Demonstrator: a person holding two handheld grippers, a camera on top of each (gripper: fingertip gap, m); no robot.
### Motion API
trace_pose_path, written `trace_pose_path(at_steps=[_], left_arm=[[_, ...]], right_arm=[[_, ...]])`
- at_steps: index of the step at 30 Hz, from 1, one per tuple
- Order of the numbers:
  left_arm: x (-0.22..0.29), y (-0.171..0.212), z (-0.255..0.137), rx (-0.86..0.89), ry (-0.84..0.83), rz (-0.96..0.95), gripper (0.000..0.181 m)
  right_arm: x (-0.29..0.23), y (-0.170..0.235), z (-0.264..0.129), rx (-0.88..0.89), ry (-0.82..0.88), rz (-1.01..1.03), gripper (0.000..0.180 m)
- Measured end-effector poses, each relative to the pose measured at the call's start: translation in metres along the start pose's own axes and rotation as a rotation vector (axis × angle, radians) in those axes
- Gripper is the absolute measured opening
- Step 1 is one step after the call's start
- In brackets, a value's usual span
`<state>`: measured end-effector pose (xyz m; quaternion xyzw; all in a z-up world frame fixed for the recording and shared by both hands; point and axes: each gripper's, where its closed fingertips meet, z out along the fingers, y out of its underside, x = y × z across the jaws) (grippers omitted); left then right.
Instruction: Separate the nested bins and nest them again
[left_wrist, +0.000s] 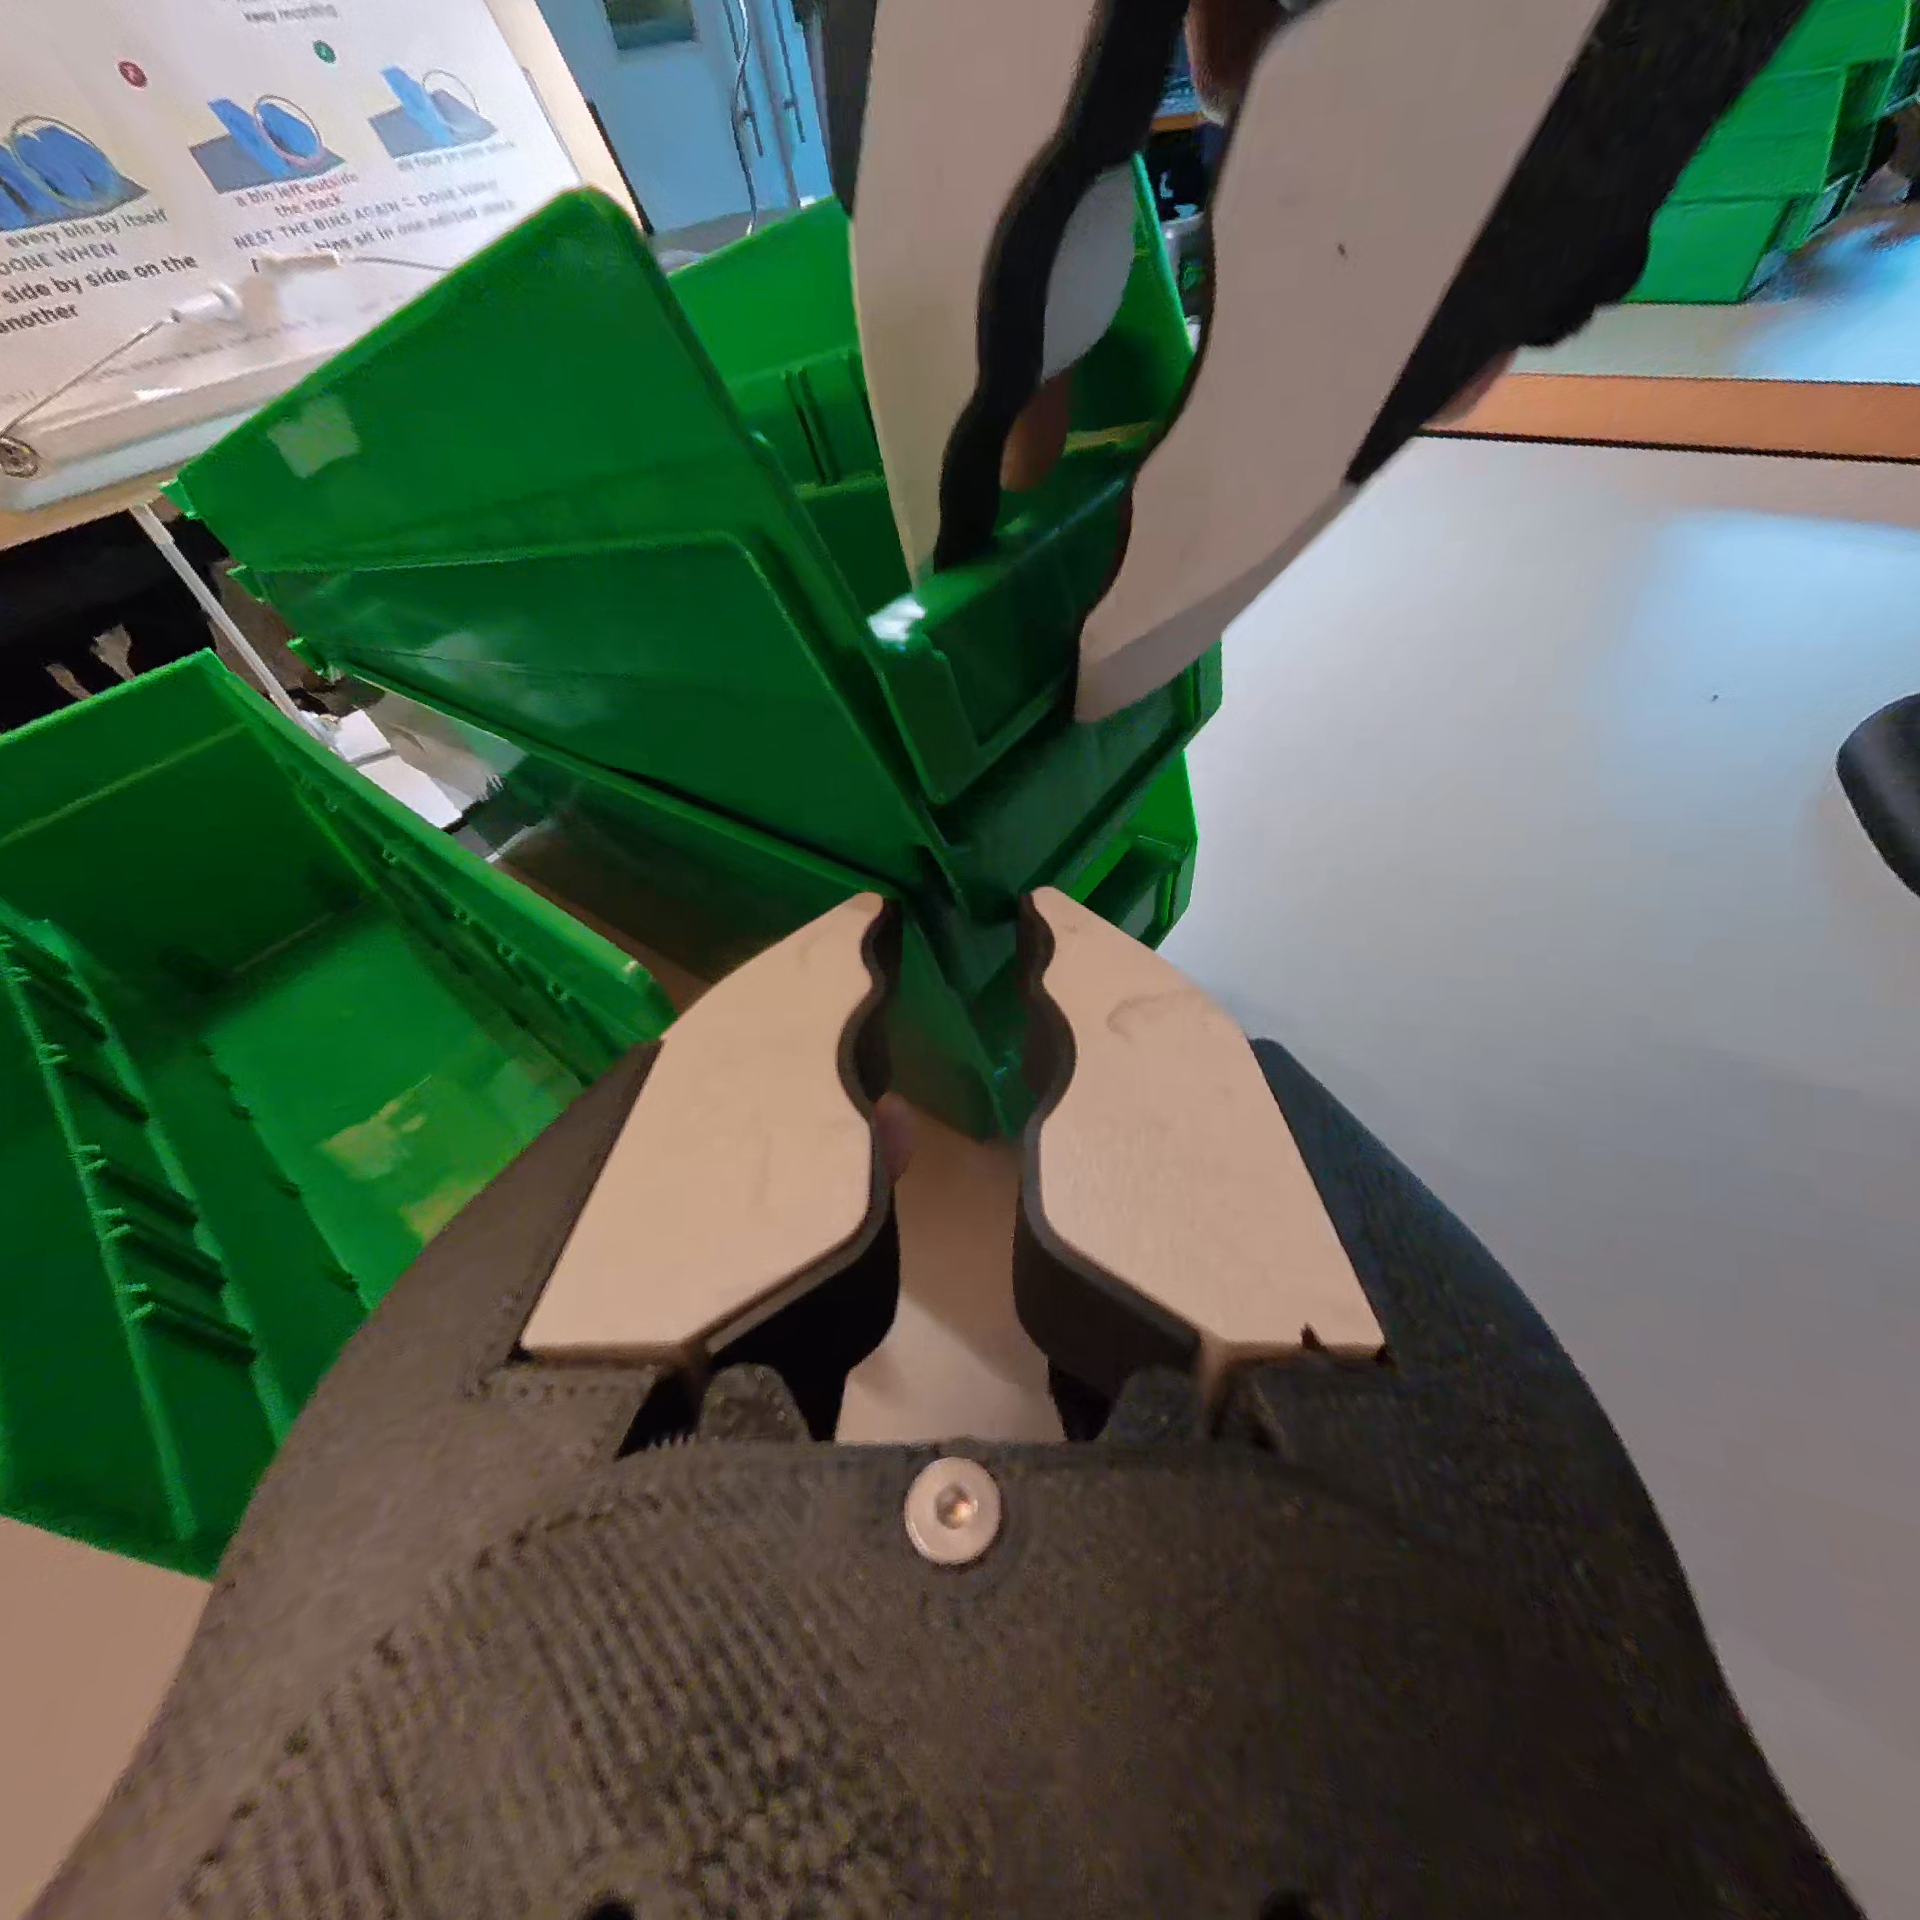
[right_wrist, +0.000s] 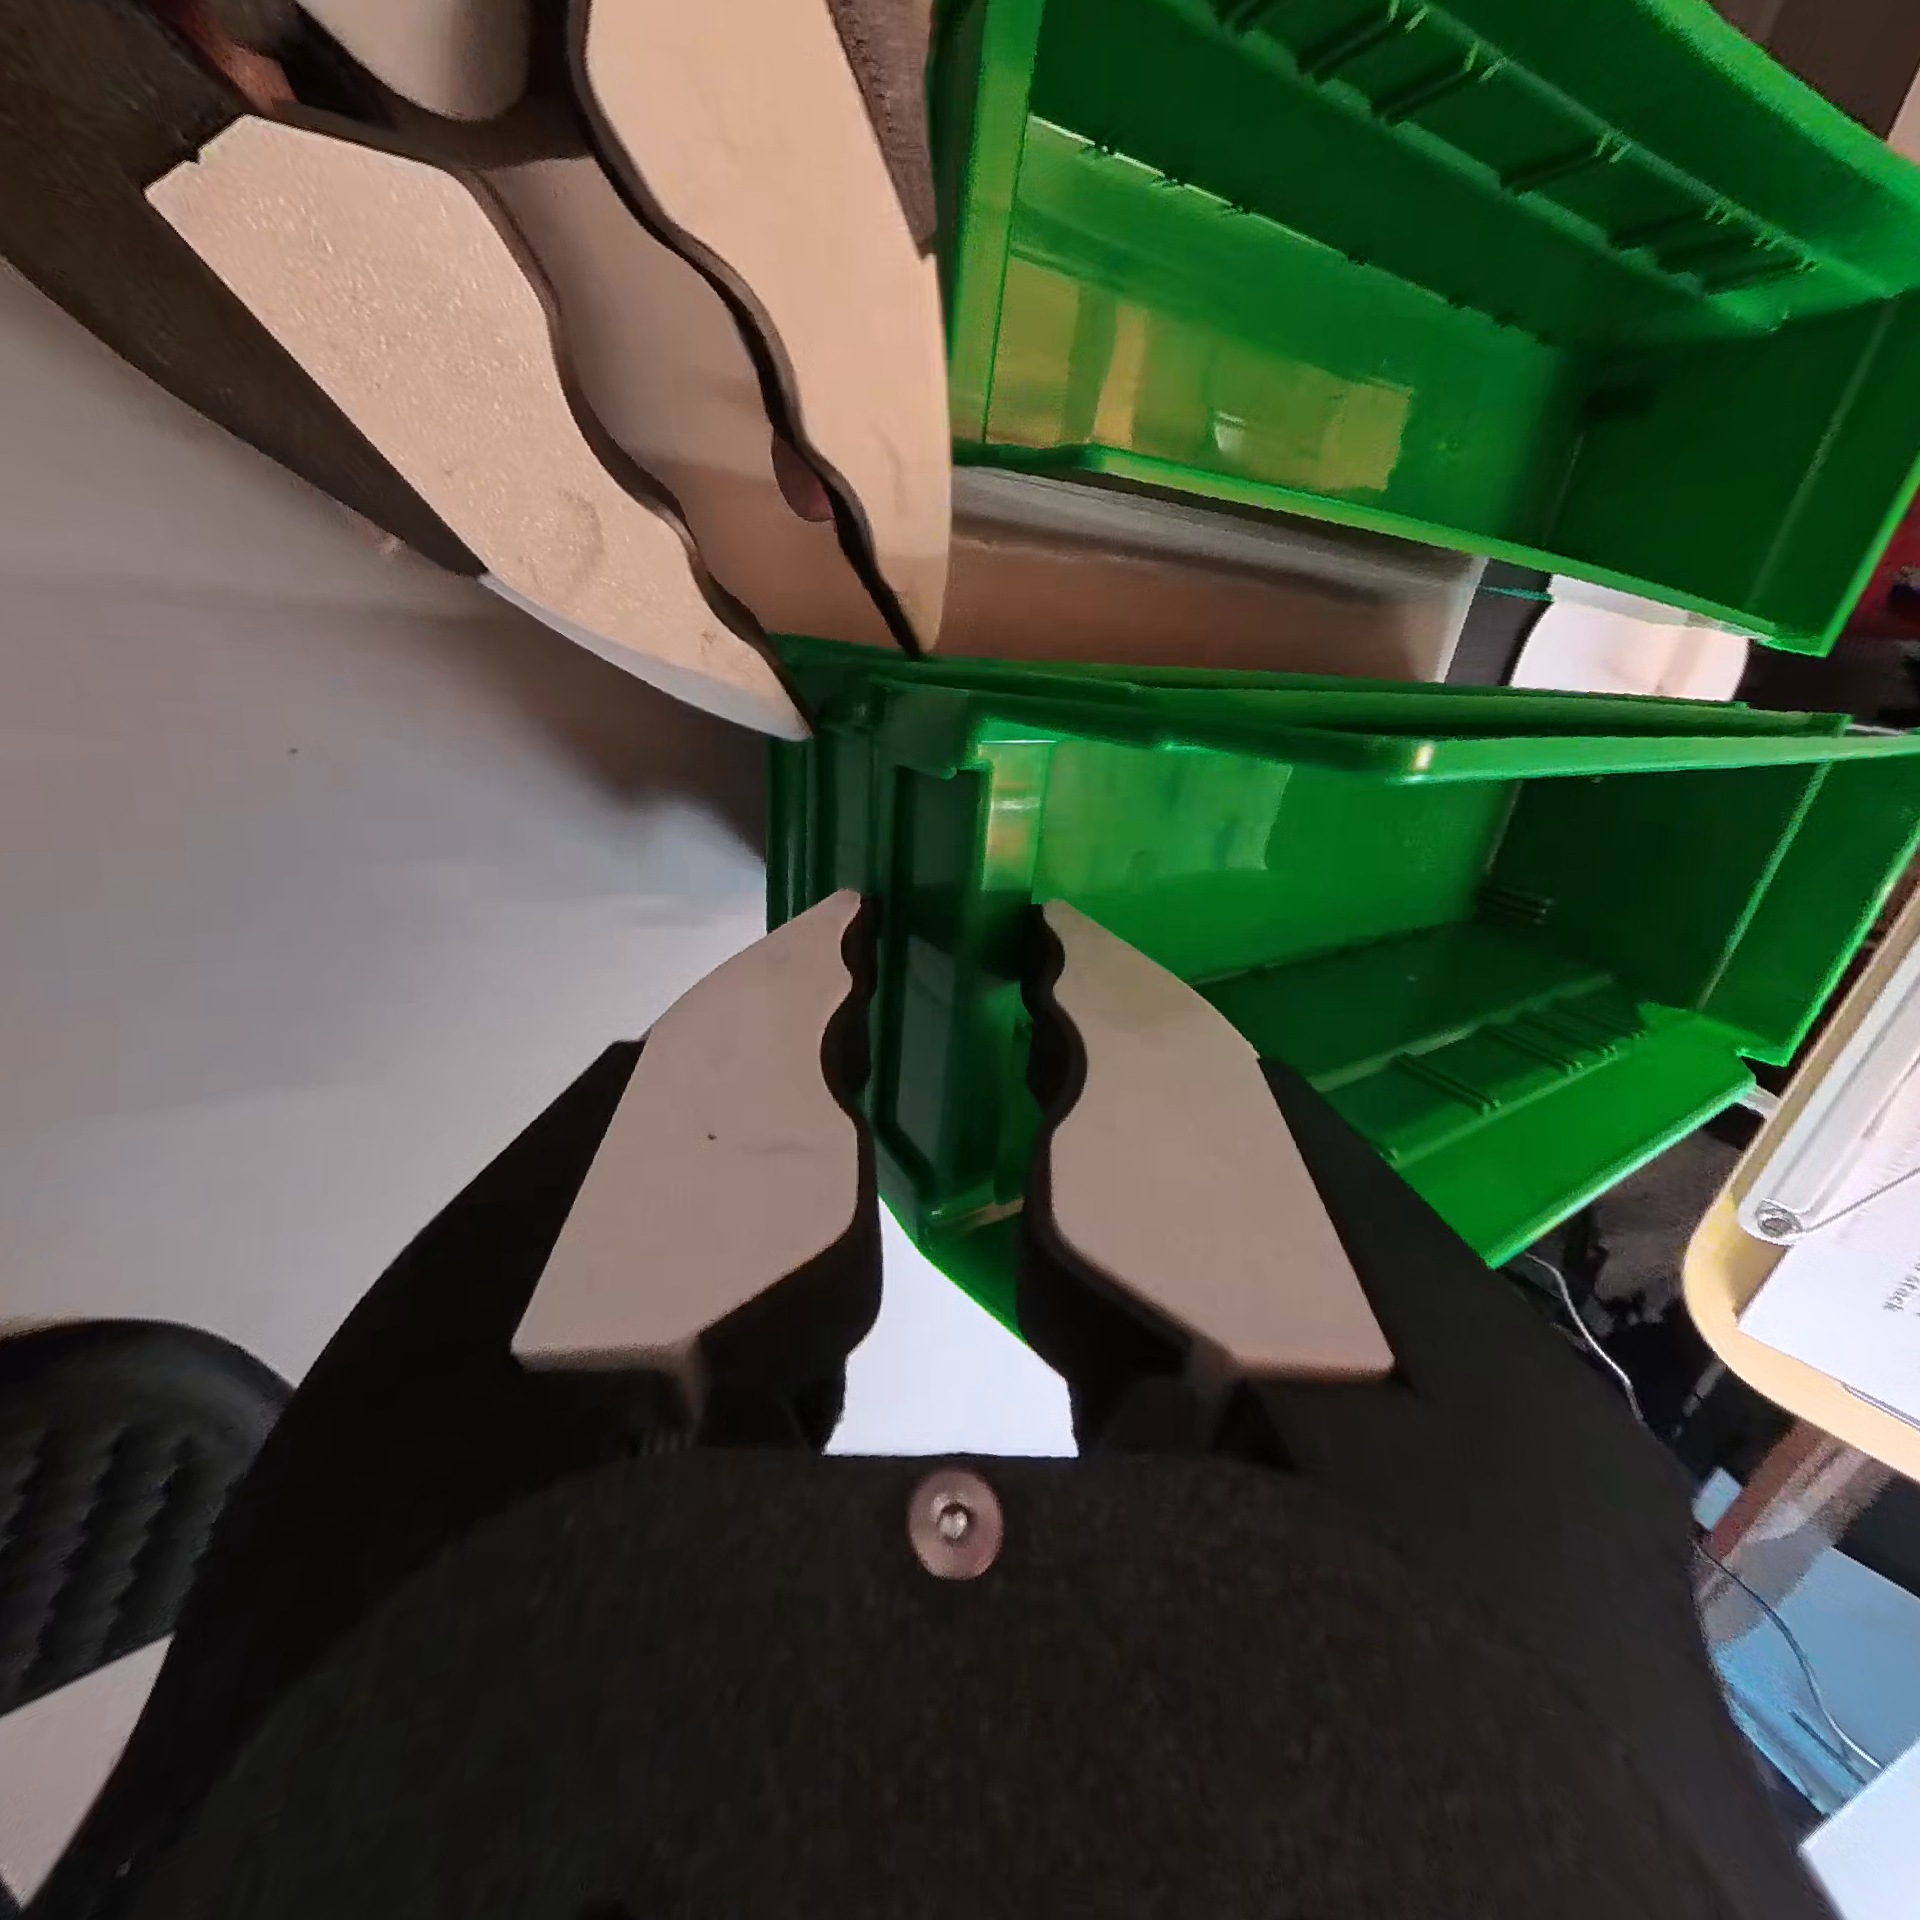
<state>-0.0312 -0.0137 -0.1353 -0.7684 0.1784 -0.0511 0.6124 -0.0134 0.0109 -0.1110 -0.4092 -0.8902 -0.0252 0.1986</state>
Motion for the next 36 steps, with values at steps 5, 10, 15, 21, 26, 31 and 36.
trace_pose_path(at_steps=[5,10,15,21,26,31,36], left_arm=[[0.002,-0.014,-0.004,0.071,-0.004,0.01,0.01],[0.002,-0.015,-0.004,0.078,0.054,-0.072,0.008],[0.005,-0.008,-0.002,0.073,0.084,-0.102,0.006],[-0.003,0.008,-0.001,0.02,0.04,-0.093,0.006],[0.002,0.01,0.003,-0.023,0.037,-0.062,0.007],[0.0,0.014,-0.004,-0.023,0.007,-0.032,0.018],[-0.008,-0.017,-0.019,0.091,-0.095,0.077,0.028]], right_arm=[[0.008,-0.004,-0.014,0.053,-0.058,0.019,0.026],[0.011,-0.005,-0.019,0.064,-0.079,0.005,0.026],[0.012,-0.006,-0.022,0.067,-0.077,-0.01,0.026],[0.022,-0.01,-0.066,0.153,-0.048,0.042,0.028],[0.027,-0.008,-0.075,0.21,0.051,0.056,0.028],[0.018,-0.007,-0.074,0.21,0.087,0.029,0.028],[0.004,-0.009,-0.058,0.186,0.106,-0.03,0.028]])
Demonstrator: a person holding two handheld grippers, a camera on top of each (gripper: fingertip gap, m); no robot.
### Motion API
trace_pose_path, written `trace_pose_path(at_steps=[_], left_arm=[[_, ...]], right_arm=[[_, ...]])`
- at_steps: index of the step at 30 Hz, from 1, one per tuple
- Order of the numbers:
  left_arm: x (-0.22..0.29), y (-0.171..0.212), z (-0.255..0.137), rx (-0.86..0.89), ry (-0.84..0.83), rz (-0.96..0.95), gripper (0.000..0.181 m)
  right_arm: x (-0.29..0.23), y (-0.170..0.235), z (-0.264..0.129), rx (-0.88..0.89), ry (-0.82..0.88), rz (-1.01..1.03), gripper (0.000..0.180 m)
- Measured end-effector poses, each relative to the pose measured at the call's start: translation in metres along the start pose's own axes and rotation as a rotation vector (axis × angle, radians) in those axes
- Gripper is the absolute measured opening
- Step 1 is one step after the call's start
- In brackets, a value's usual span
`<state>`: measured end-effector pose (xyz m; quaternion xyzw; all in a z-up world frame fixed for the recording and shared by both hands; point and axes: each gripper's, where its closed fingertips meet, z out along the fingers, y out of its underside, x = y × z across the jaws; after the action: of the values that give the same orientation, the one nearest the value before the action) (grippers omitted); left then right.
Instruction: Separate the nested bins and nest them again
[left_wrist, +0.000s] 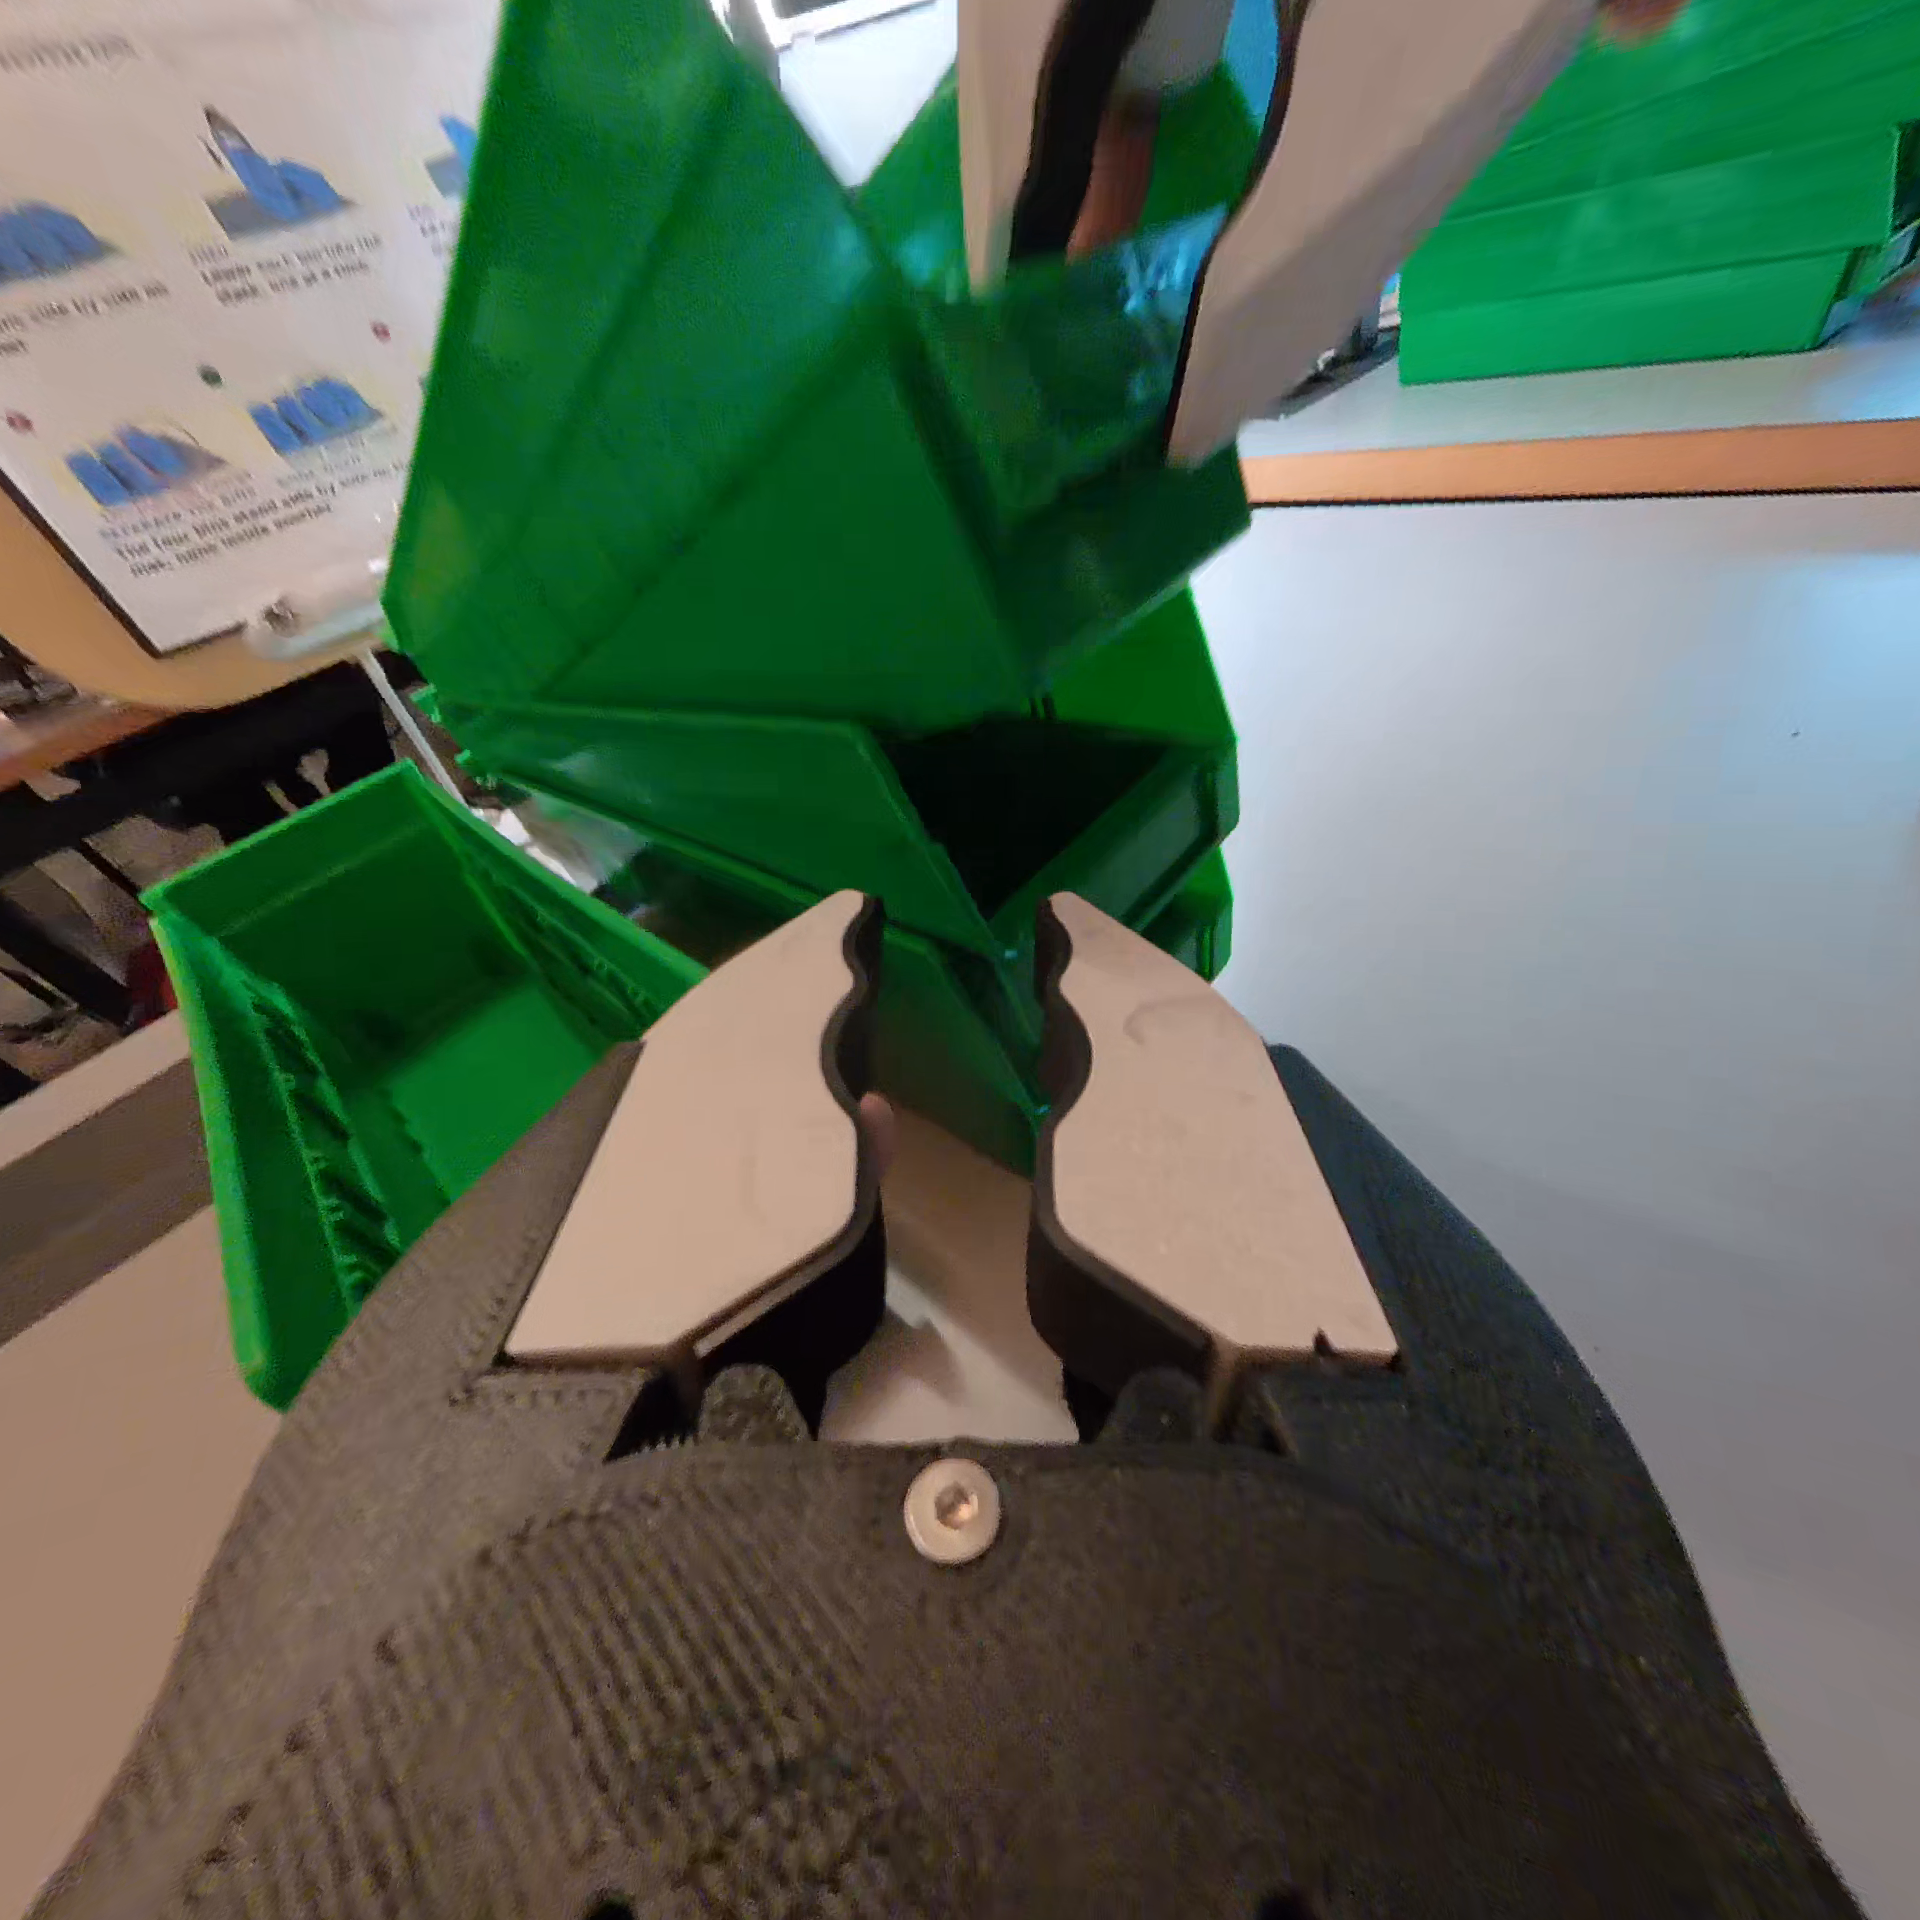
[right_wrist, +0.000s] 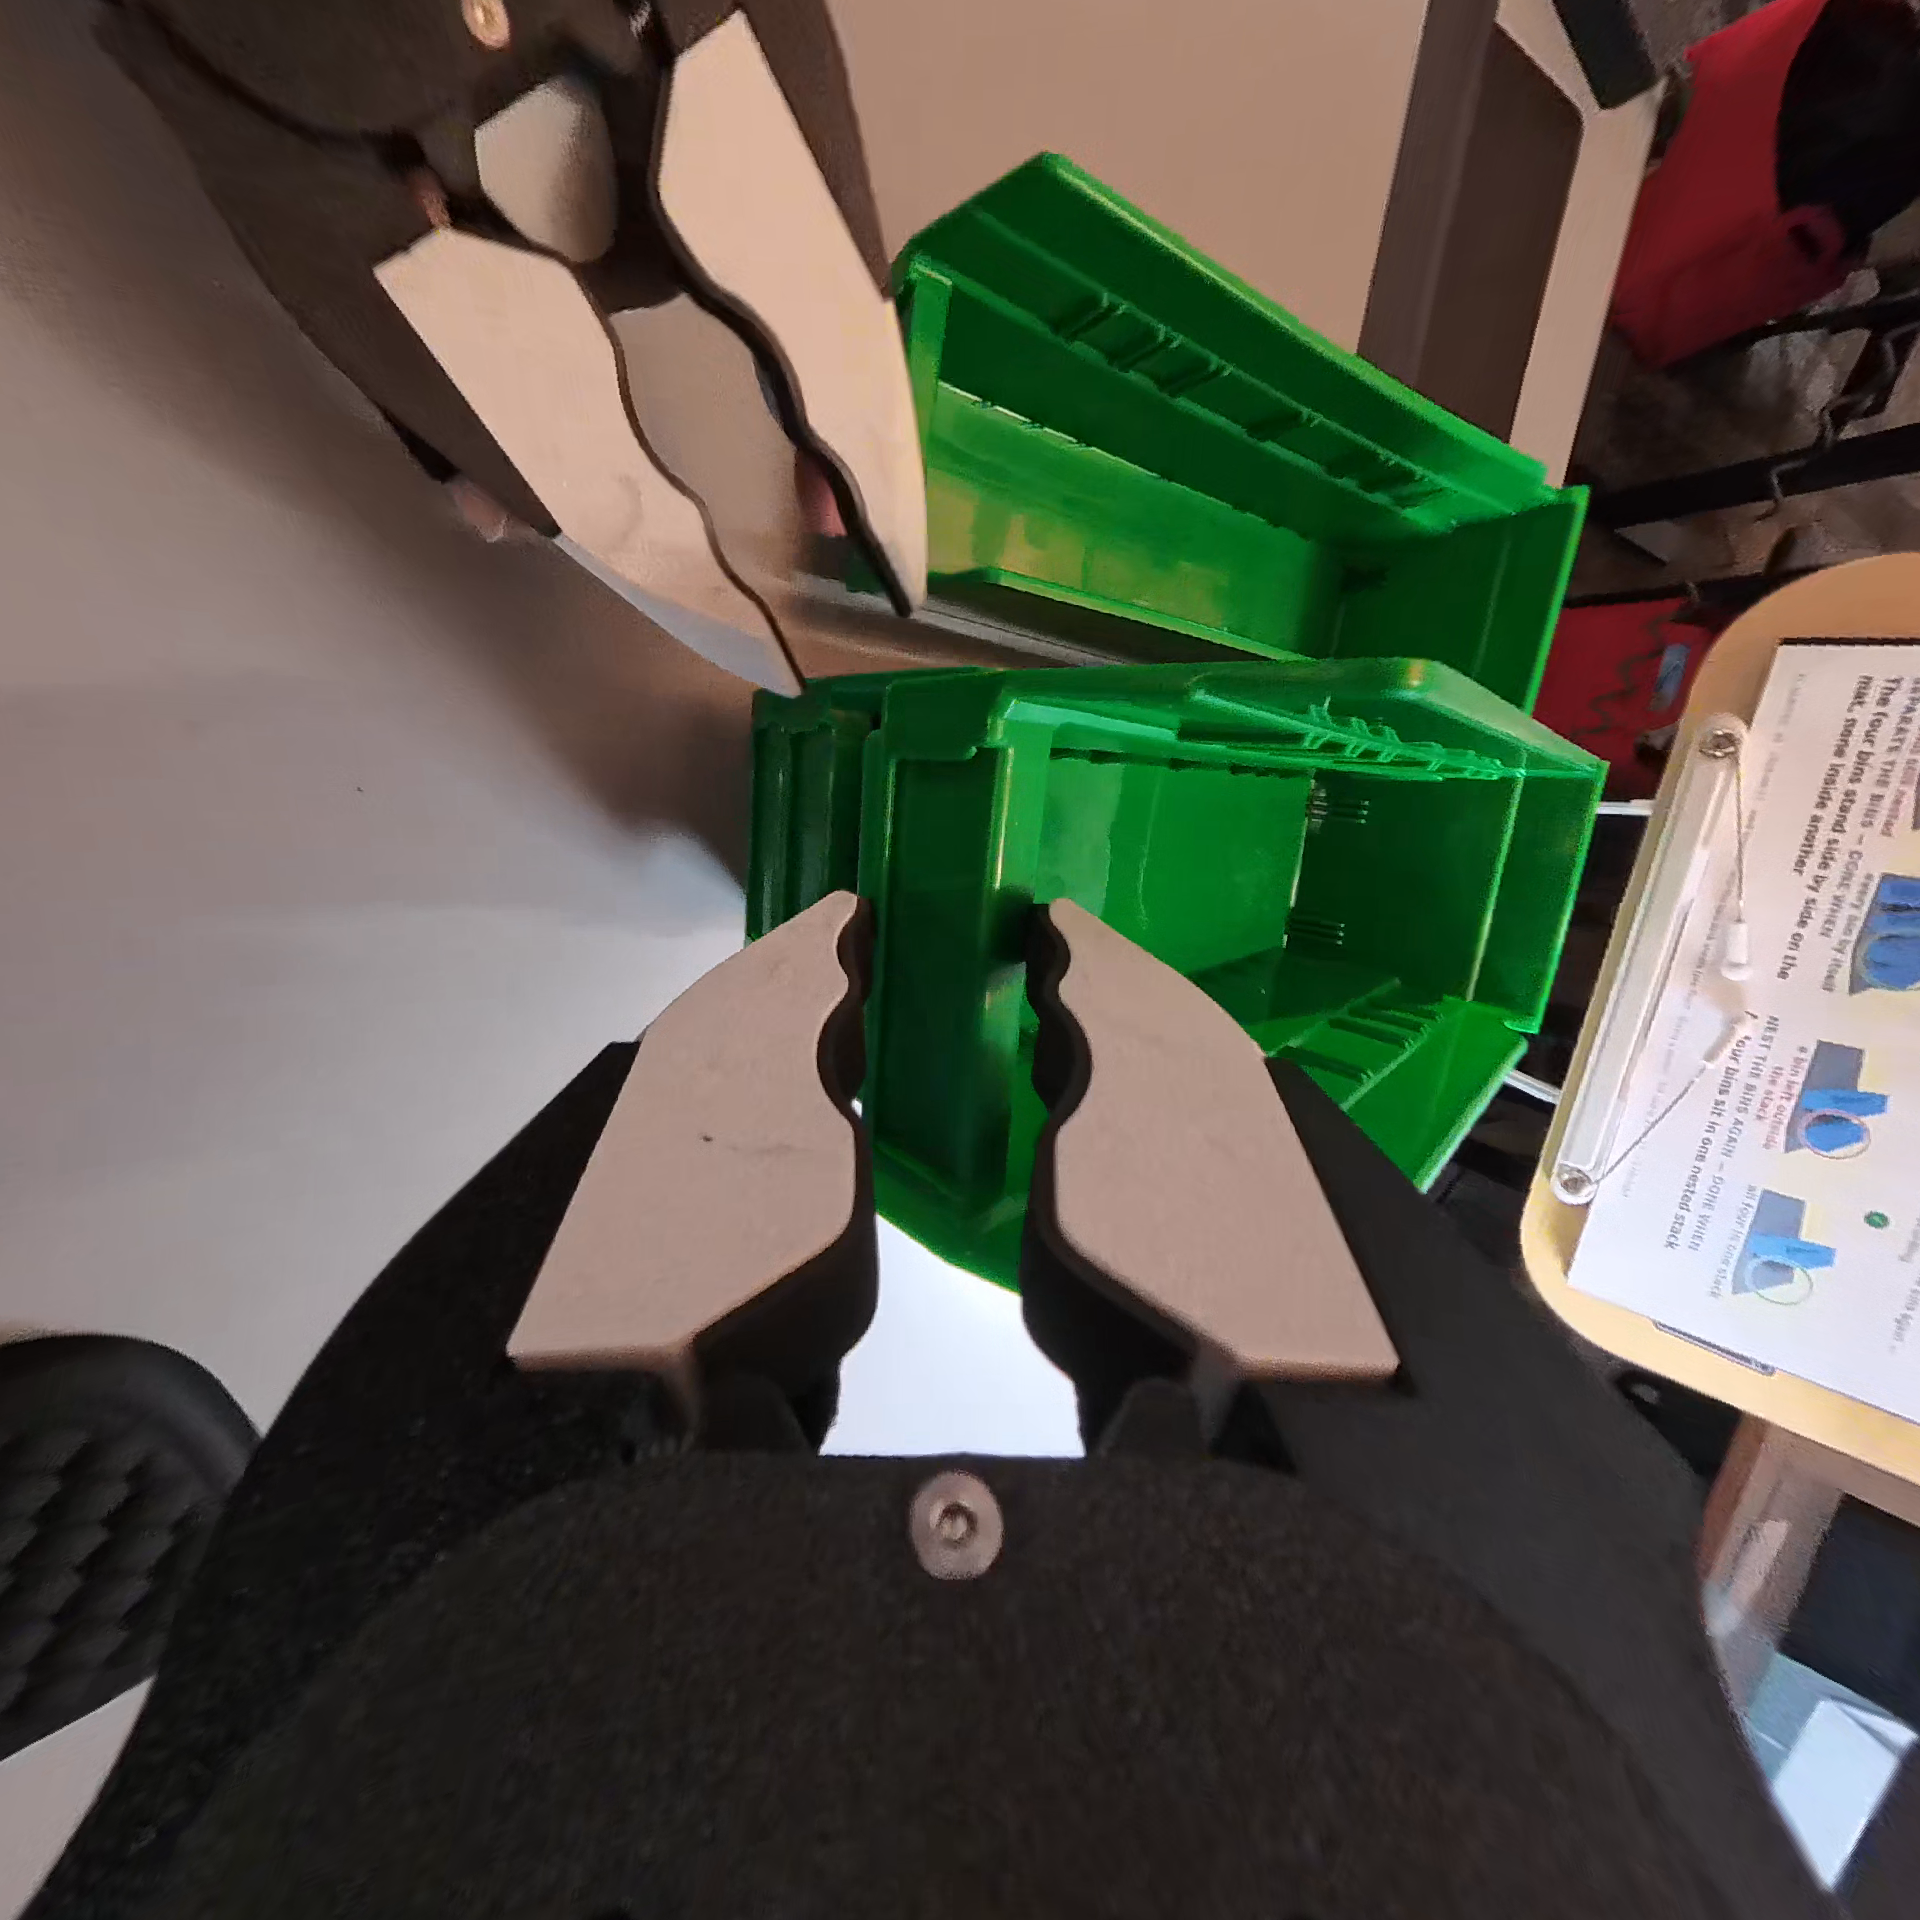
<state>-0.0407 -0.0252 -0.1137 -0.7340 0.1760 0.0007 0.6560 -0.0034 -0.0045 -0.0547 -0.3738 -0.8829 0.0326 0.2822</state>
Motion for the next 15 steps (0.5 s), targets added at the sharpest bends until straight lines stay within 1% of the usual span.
trace_pose_path(at_steps=[3,8,10,15], left_arm=[[0.008,-0.01,0.001,0.017,0.024,-0.002,0.021],[0.015,-0.014,0.006,0.025,0.056,-0.037,0.009],[0.017,-0.01,0.008,0.0,0.065,-0.06,0.008],[0.016,-0.011,0.009,0.01,0.069,-0.097,0.005]], right_arm=[[-0.007,0.0,0.009,-0.017,-0.011,-0.022,0.028],[-0.017,0.003,0.023,-0.063,-0.032,-0.046,0.03],[-0.02,0.006,0.029,-0.094,-0.033,-0.059,0.031],[-0.021,0.009,0.039,-0.11,-0.012,-0.045,0.035]])
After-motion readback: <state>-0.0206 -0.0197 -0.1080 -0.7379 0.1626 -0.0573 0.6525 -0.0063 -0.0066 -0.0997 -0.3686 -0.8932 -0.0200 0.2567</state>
